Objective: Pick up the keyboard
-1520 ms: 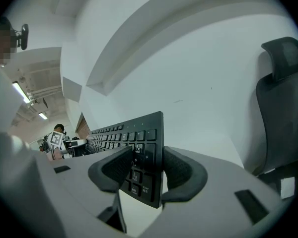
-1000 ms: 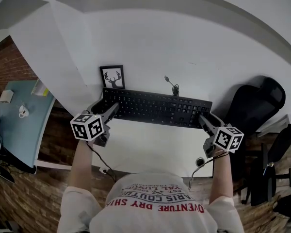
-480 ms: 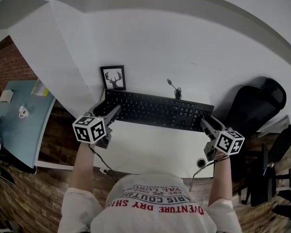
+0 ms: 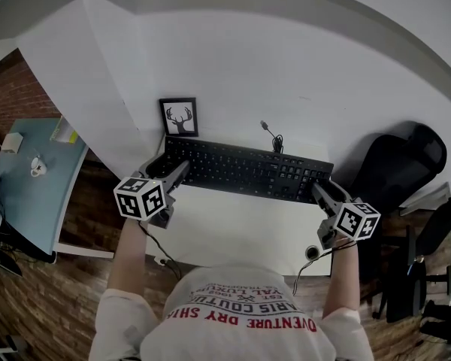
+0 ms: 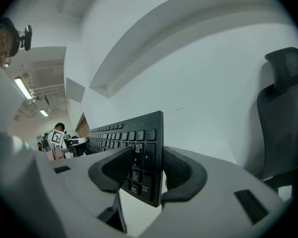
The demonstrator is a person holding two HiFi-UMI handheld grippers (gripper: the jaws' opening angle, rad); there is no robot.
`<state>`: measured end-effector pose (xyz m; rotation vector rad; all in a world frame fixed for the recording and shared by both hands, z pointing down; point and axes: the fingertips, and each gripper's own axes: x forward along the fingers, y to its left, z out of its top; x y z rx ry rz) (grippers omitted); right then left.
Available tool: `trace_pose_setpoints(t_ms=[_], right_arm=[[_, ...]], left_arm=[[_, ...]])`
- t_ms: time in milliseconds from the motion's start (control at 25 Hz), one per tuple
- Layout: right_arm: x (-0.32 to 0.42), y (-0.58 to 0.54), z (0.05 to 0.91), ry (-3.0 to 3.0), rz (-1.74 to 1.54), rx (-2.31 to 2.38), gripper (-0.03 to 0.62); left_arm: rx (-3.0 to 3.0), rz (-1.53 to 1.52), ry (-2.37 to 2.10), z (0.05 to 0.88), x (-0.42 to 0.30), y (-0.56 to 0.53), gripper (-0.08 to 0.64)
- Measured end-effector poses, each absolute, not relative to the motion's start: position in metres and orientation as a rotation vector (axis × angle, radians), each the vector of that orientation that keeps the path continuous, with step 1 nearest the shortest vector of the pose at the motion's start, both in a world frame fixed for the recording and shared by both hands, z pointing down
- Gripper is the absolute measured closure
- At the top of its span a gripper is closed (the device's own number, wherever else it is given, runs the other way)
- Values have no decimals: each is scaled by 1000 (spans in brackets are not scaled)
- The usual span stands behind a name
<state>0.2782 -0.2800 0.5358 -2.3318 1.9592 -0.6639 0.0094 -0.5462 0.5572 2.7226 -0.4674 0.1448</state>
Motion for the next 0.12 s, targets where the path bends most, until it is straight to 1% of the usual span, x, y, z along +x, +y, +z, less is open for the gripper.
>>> trace_pose_setpoints(t_ms=[120], right_arm=[[279, -280, 536, 1960, -663, -2330, 385]], left_arm=[[2724, 145, -469, 556, 10, -546, 268]])
